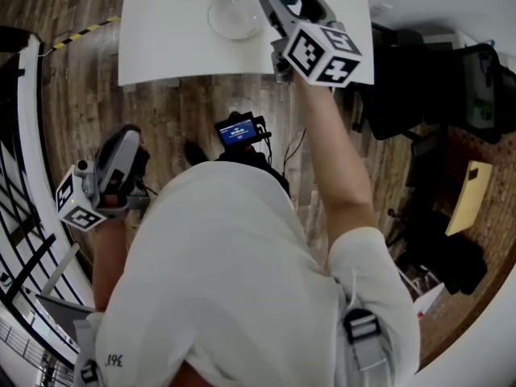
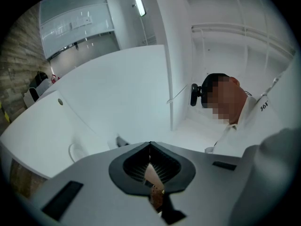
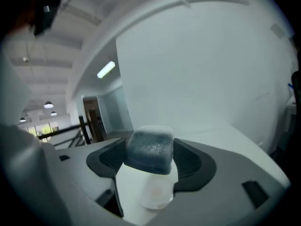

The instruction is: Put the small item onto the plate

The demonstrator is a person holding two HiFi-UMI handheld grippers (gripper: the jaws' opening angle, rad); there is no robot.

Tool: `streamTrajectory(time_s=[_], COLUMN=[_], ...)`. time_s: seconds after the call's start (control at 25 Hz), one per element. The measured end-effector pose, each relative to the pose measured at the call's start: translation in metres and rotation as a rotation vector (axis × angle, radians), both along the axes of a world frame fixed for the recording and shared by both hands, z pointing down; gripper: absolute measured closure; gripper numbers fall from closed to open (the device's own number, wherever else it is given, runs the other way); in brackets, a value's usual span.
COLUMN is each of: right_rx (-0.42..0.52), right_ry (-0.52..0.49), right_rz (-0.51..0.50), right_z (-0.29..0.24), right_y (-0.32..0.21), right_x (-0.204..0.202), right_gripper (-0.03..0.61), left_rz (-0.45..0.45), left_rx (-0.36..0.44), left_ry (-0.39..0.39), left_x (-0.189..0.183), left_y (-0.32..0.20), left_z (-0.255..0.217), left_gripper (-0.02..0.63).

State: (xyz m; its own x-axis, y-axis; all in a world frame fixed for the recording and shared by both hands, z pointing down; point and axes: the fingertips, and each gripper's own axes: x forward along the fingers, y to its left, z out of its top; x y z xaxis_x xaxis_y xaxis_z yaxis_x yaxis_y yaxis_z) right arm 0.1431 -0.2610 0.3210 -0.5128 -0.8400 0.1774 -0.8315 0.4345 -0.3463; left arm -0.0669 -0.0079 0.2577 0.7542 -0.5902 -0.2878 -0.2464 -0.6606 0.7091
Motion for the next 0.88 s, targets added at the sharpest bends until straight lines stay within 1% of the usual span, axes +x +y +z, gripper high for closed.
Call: streamTrajectory(time_s=[0.08,0.12,0.16,0.2,0.24,0.32,0.36,0.4,0.44,0.48,0.52,0.56,0.6,0.64,0.68,0.72,0.76,0.8,0.88], right_rx=[-0.141,-0.214,-0.284,-0.338,-0.359,-0.333,-0.315,-0.291,-0.258,-0.225,-0.205,-0.206,-0.216,-0.219,-0.207,-0.180,-0.139,-0.092,0.006], right_ry=[0.308,0.435,0.534,0.604,0.656,0.721,0.727,0.709,0.658,0.562,0.413,0.209,-0.030,-0.264,-0.460,-0.590,-0.649,-0.664,-0.673], right_rz=[-0.039,-0.073,-0.108,-0.142,-0.173,-0.225,-0.227,-0.207,-0.173,-0.135,-0.105,-0.087,-0.080,-0.077,-0.075,-0.071,-0.065,-0.063,-0.072], right_z=[0.107,0.153,0.191,0.220,0.238,0.256,0.258,0.252,0.236,0.209,0.172,0.132,0.091,0.053,0.018,-0.011,-0.035,-0.056,-0.095], right_y=[-0.040,-0.049,-0.049,-0.045,-0.042,-0.040,-0.042,-0.045,-0.049,-0.051,-0.046,-0.033,-0.014,0.009,0.032,0.053,0.069,0.079,0.088], right_x=[-0.012,-0.018,-0.025,-0.031,-0.038,-0.048,-0.048,-0.047,-0.043,-0.038,-0.032,-0.026,-0.019,-0.011,-0.001,0.009,0.019,0.028,0.038], right_gripper=[0.258,0.258,0.259,0.258,0.258,0.258,0.258,0.237,0.182,0.141,0.141,0.141,0.145,0.219,0.367,0.449,0.538,0.577,0.577], left_rz=[0.002,-0.001,-0.011,-0.026,-0.044,-0.078,-0.092,-0.103,-0.111,-0.116,-0.119,-0.120,-0.118,-0.114,-0.106,-0.094,-0.078,-0.057,-0.007], left_rx=[-0.021,-0.035,-0.050,-0.065,-0.081,-0.107,-0.114,-0.117,-0.115,-0.110,-0.103,-0.098,-0.094,-0.092,-0.088,-0.084,-0.079,-0.074,-0.056], left_ry=[-0.018,-0.032,-0.046,-0.058,-0.064,-0.064,-0.062,-0.059,-0.056,-0.050,-0.040,-0.026,-0.010,0.005,0.019,0.031,0.040,0.046,0.052], left_x=[0.003,0.003,0.001,-0.001,-0.004,-0.011,-0.014,-0.016,-0.018,-0.020,-0.022,-0.023,-0.024,-0.025,-0.025,-0.024,-0.022,-0.017,-0.004], left_y=[0.001,0.003,0.005,0.008,0.011,0.013,0.012,0.012,0.010,0.008,0.006,0.003,0.001,-0.002,-0.003,-0.004,-0.004,-0.004,-0.007], left_z=[0.002,0.004,0.006,0.008,0.011,0.015,0.015,0.015,0.015,0.015,0.015,0.015,0.015,0.015,0.014,0.013,0.011,0.009,0.004], left_gripper=[0.609,0.609,0.609,0.608,0.609,0.609,0.609,0.609,0.609,0.609,0.609,0.608,0.608,0.609,0.609,0.609,0.609,0.609,0.609])
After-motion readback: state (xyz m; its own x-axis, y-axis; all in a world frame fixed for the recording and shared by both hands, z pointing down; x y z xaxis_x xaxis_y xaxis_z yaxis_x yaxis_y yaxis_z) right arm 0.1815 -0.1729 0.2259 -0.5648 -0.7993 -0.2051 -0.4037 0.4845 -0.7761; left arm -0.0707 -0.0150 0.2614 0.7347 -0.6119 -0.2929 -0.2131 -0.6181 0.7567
